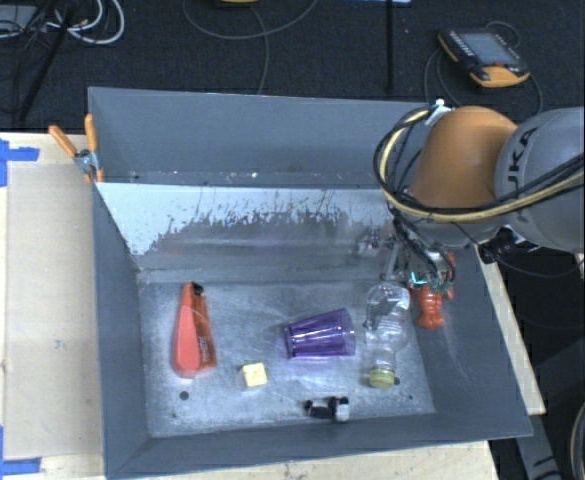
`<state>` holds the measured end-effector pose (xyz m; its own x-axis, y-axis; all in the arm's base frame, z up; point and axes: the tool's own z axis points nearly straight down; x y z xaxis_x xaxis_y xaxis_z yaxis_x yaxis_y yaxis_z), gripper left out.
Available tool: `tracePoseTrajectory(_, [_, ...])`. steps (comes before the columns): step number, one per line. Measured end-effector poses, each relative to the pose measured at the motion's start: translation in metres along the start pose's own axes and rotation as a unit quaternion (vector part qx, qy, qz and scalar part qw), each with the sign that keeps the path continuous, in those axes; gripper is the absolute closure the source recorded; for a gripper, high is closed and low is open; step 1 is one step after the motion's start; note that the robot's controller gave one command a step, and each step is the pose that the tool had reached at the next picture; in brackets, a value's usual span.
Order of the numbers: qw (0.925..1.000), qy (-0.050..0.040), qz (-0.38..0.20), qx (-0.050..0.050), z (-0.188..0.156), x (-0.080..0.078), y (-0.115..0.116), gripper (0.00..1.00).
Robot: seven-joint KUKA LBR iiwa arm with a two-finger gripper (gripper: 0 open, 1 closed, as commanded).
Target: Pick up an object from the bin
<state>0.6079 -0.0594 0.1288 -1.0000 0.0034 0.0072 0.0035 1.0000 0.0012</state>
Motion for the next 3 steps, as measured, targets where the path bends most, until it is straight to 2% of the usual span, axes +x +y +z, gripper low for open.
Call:
tracePoseTrajectory(1, [1.0000, -0.0034, -0.001, 0.001, -0.004, -0.002, 0.000, 0.00])
tracePoseTrajectory(2, [0.9999, -0.0032, 0.013, 0.001, -0.001, 0.016, 0.050, 0.00])
tracePoseTrajectory(3, [0.9981, -0.0058, -0.062, -0.001, 0.025, 0.007, 0.069, 0.00])
